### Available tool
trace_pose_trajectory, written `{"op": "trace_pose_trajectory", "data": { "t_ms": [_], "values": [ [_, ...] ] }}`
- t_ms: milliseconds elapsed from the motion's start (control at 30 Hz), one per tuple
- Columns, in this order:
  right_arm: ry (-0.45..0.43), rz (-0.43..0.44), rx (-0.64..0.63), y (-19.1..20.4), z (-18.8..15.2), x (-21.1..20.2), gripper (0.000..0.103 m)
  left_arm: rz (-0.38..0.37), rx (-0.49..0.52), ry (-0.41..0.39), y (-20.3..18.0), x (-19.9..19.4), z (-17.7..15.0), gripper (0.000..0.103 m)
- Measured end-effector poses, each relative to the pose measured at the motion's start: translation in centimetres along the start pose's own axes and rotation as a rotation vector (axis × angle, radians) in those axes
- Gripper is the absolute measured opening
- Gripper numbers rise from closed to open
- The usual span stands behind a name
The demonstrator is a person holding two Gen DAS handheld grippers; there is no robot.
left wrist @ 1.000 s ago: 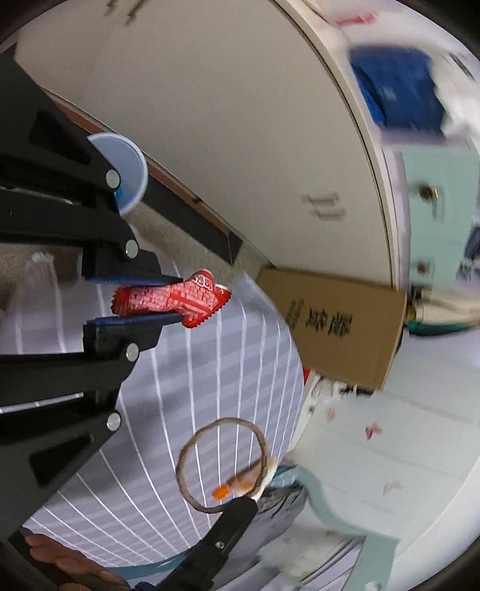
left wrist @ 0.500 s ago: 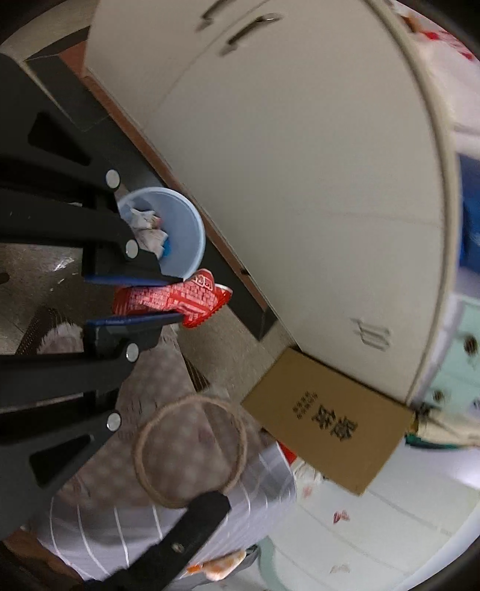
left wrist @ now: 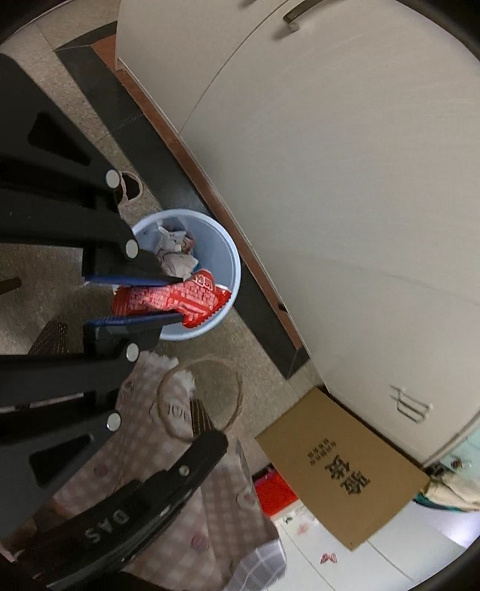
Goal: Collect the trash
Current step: 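Carry the wrapper and rubber band over the wastebasket and open both grippers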
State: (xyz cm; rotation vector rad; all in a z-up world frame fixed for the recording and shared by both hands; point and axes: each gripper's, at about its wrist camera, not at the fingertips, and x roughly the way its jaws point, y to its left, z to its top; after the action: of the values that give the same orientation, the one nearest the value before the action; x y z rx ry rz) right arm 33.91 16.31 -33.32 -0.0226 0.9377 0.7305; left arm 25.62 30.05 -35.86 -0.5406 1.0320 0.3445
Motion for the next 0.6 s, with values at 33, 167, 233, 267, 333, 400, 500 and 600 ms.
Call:
{"op": "trace_pose_trajectory", "data": {
  "t_ms": [33,167,233,267,333,400,500,600],
  "values": [
    [0.017,-0.013,0.002,-0.2,-0.1,1.3,0.007,0.003,-0.006,0.008,0.3,0.5,0.1,0.013],
    [0.071,-0.017,0.030,-1.1,-0.7,4.2,0.047,0.007,-0.023,0.034,1.3,2.3,0.4,0.013],
    [0.070,-0.013,0.032,-1.2,-1.0,4.6,0.049,0.005,-0.025,0.043,1.3,2.8,0.3,0.013],
    [0.080,-0.014,0.028,-1.2,-1.2,4.8,0.049,0.003,-0.026,0.051,1.3,3.2,0.4,0.013],
    [0.084,-0.026,0.016,-1.0,-1.5,4.8,0.049,-0.002,-0.026,0.064,1.1,3.9,0.3,0.013],
    [0.083,-0.034,0.010,-1.2,-1.5,4.6,0.050,-0.002,-0.024,0.069,0.8,4.4,0.2,0.013],
    [0.083,-0.055,0.009,-1.4,-1.8,4.2,0.054,-0.005,-0.020,0.074,0.8,4.5,0.2,0.013],
    [0.098,-0.046,0.040,-2.0,-1.8,4.1,0.056,-0.003,-0.015,0.077,0.6,4.5,0.3,0.013]
  ]
}}
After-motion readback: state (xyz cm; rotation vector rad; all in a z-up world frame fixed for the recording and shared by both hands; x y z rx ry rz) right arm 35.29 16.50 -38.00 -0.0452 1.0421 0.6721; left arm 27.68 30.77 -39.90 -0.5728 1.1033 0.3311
